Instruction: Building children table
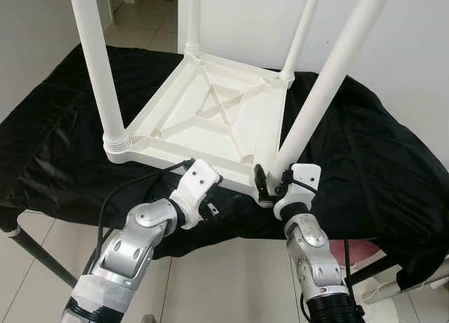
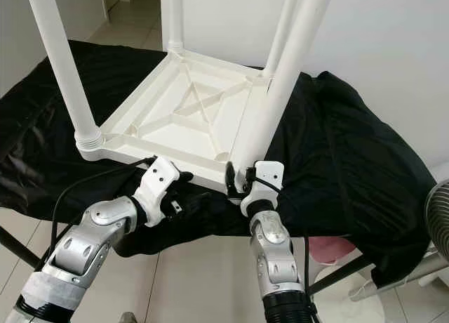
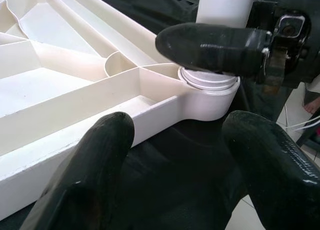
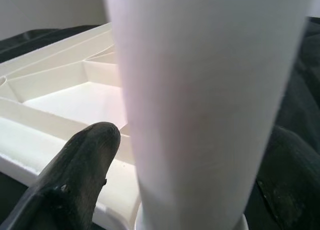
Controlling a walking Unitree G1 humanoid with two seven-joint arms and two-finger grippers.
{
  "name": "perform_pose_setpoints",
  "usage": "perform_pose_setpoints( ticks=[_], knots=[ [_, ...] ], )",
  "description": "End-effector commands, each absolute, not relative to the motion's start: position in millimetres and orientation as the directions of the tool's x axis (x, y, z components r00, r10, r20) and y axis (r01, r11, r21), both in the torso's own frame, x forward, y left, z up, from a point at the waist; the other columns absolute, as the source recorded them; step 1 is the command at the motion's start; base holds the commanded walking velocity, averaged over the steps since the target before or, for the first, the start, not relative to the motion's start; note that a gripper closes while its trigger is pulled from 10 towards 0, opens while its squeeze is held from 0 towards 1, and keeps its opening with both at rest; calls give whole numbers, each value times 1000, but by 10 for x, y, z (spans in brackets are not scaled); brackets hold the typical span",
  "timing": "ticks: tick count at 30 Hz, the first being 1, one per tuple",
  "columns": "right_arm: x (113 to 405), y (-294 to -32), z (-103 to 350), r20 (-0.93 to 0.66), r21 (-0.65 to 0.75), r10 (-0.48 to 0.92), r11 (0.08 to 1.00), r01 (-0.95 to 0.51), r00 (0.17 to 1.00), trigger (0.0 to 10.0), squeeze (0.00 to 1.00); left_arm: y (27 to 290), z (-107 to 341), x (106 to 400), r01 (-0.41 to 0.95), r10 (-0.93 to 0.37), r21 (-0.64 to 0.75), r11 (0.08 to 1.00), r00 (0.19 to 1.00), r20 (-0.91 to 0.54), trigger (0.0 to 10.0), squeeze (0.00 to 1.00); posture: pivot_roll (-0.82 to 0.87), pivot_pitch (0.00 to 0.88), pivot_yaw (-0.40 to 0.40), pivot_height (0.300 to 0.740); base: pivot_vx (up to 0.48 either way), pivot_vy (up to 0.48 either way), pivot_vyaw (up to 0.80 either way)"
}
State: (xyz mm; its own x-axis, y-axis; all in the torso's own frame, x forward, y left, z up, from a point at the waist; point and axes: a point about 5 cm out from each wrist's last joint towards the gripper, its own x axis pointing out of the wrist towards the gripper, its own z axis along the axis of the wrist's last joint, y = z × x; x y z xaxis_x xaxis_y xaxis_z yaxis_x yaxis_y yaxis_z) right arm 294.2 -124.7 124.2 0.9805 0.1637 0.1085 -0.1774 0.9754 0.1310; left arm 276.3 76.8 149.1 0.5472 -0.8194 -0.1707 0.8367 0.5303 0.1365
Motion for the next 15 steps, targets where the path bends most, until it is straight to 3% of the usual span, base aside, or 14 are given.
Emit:
perform_pose_setpoints(
  ticks=[1, 8, 15],
  knots=[
    [2946, -1296, 1221, 107, 123, 195, 970, -207, 975, 10000, 0, 746, 1513, 2783, 823, -807, 146, 549, 567, -164, 10000, 0, 36, 45, -101, 740, 0, 0, 0],
    [2967, -1481, 1215, 108, 78, 262, 959, -271, 959, 10000, 0, 730, 1527, 2793, 823, -808, 153, 546, 566, -161, 10000, 0, 53, 37, -104, 740, 0, 0, 0],
    [3019, -1599, 1218, 62, -3, 547, 836, -548, 835, 10000, 0, 803, 1539, 2804, 807, -792, 165, 566, 589, -163, 10000, 0, 77, 31, -111, 740, 0, 0, 0]
  ],
)
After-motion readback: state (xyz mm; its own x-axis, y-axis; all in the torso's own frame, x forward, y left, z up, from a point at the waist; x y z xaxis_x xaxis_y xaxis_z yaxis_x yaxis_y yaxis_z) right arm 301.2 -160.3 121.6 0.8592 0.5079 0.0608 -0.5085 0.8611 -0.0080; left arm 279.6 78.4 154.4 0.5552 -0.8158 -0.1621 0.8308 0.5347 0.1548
